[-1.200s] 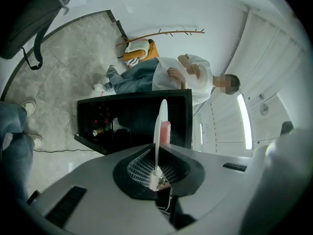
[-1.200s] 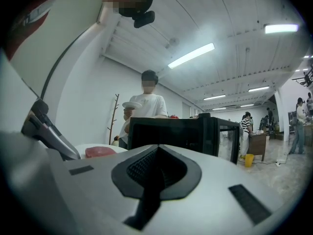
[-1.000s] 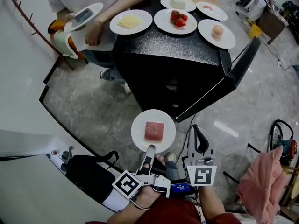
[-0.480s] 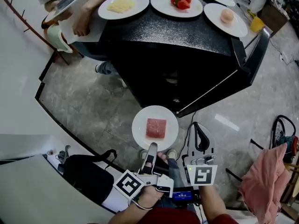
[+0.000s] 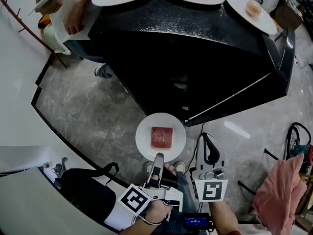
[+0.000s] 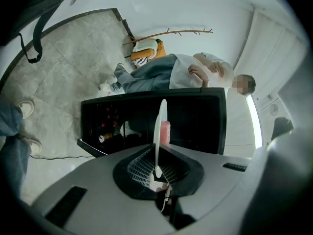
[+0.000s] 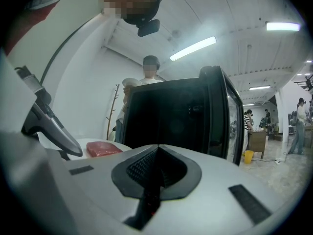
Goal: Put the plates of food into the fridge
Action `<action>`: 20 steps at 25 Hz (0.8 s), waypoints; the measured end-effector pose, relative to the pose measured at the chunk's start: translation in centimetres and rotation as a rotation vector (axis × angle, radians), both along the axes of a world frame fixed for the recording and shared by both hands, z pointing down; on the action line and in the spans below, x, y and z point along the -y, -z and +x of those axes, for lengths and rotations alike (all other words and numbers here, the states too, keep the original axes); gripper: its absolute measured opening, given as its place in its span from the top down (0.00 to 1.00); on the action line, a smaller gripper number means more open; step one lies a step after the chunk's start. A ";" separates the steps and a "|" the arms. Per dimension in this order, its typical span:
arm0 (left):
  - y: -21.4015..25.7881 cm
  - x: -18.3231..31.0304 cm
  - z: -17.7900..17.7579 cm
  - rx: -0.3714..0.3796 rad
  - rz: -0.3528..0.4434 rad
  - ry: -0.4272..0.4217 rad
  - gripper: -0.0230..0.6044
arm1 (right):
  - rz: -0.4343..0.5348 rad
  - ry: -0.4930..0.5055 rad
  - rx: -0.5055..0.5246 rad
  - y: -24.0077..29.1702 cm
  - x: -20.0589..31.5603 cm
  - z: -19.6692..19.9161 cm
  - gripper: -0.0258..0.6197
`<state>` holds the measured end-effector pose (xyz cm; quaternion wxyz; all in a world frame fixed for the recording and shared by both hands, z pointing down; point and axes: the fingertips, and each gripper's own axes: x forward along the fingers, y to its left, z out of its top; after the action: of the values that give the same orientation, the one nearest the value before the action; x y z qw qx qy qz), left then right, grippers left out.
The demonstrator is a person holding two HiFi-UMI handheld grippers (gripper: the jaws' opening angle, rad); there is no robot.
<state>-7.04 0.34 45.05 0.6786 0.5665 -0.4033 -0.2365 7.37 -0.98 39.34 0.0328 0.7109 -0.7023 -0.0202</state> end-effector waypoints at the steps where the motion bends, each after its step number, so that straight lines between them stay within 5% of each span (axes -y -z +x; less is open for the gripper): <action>1: -0.5 0.3 -0.1 0.003 -0.001 0.004 0.94 | -0.002 -0.002 0.001 -0.5 0.2 0.0 0.94; 20: -9.0 2.8 -0.2 0.024 -0.014 0.009 0.94 | -0.029 0.017 0.003 -9.7 2.1 -0.9 0.94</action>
<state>-7.28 -2.43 54.02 0.6766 0.5629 -0.4155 -0.2298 6.48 -3.11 49.01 0.0420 0.7043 -0.7086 -0.0092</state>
